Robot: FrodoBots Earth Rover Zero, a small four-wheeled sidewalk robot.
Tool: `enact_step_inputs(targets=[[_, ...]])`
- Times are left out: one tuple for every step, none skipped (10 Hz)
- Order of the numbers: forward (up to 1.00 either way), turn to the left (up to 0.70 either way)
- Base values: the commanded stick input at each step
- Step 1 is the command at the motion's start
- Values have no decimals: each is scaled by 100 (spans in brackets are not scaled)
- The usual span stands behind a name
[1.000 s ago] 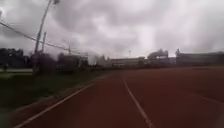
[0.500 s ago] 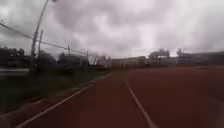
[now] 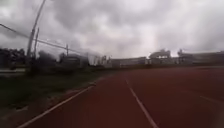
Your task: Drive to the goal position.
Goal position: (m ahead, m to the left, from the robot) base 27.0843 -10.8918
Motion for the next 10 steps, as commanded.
enact_step_inputs(targets=[[70,0],[70,0],[70,0],[70,-4],[70,-18],[70,0],[70,0],[70,0],[70,0],[70,0]])
